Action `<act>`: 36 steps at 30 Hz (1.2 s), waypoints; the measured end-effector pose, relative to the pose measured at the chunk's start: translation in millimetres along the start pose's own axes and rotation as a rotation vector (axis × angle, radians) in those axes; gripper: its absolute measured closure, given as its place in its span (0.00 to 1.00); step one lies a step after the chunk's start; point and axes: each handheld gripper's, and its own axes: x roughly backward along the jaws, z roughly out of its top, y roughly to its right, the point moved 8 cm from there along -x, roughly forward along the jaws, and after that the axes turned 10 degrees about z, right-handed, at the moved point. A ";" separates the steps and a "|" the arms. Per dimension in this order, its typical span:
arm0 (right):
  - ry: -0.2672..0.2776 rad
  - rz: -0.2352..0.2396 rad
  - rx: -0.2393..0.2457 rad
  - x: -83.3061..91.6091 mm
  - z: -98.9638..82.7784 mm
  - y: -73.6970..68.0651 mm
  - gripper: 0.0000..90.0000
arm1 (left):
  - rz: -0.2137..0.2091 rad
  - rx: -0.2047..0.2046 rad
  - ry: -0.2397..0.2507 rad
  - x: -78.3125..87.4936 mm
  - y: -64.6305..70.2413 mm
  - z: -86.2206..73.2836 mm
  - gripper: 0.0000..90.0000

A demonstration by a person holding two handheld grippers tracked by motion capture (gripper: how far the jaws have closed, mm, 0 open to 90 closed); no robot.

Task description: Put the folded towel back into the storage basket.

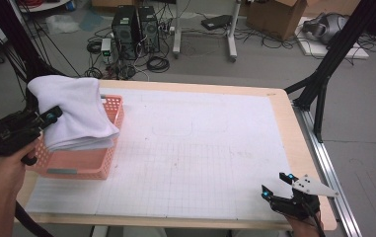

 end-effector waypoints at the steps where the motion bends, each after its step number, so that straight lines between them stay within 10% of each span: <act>1: -0.001 0.001 -0.002 -0.2 -0.1 -0.2 0.24 | 0.005 0.003 0.000 1.0 -2.5 -0.1 0.81; 36: -0.030 -0.002 0.005 -9.3 -2.3 -4.8 0.24 | 0.094 0.107 -0.090 6.1 -63.4 -66.1 0.81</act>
